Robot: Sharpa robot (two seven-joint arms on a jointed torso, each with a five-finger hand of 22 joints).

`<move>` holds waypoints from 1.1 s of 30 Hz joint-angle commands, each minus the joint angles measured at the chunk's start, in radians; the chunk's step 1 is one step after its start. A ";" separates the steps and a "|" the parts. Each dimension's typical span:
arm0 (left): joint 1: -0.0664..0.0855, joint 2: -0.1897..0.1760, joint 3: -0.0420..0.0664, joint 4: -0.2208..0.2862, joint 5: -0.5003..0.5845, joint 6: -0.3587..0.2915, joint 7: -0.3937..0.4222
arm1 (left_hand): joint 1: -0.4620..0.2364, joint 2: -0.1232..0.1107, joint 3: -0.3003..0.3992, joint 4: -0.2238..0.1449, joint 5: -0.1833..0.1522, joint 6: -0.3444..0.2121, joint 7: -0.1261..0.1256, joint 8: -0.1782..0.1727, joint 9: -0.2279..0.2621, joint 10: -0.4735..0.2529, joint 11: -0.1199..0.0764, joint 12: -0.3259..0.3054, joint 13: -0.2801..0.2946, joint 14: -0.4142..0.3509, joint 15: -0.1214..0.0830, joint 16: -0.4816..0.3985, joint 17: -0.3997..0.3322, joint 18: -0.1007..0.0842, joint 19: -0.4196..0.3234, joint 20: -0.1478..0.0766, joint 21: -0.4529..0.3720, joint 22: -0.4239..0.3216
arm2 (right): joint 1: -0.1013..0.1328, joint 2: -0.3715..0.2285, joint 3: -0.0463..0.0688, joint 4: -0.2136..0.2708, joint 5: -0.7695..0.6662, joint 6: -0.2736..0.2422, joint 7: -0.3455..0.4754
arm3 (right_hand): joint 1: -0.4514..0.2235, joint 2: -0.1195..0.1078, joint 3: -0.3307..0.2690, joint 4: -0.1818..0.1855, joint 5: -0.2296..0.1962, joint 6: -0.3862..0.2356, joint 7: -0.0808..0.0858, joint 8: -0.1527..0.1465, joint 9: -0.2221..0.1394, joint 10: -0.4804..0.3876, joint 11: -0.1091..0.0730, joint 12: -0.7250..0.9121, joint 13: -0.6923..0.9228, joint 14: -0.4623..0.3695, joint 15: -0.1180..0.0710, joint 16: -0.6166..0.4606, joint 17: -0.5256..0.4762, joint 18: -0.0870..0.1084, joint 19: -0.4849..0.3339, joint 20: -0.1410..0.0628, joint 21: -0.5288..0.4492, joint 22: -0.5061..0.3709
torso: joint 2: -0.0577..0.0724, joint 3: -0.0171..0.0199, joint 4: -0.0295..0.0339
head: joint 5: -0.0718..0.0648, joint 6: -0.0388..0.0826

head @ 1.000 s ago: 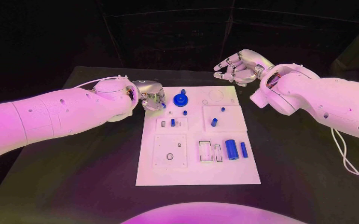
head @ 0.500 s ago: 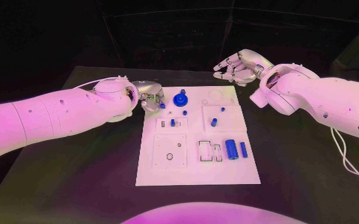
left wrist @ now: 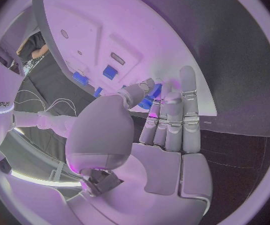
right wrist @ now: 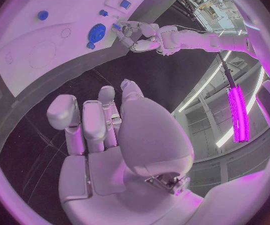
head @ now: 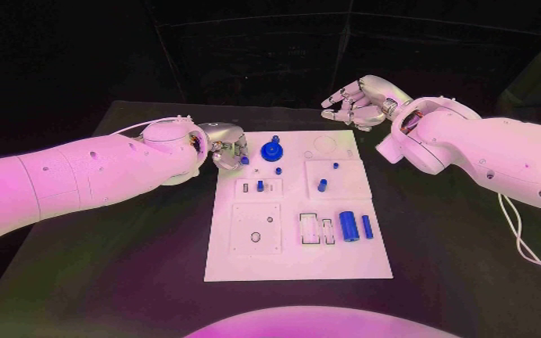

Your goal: Assemble the parts on the task board

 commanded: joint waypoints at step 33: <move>0.001 -0.013 0.001 0.012 0.028 -0.063 0.021 | 0.055 -0.046 -0.057 -0.020 0.000 0.007 -0.006 -0.003 0.003 -0.011 -0.004 0.005 -0.003 -0.033 -0.002 -0.052 -0.054 0.011 -0.005 0.005 -0.019 -0.011 | 0.002 -0.001 0.000 0.002 -0.002 0.005 0.004 | -0.010 0.003 0.001 0.006 0.005 -0.005 -0.001 0.006 -0.001 -0.009 0.001 -0.001 -0.001 0.015 -0.004 -0.004 -0.001 0.015 -0.007 0.002 -0.005 -0.001 | 0.000 0.0001 0.0003 | 0.000 0.004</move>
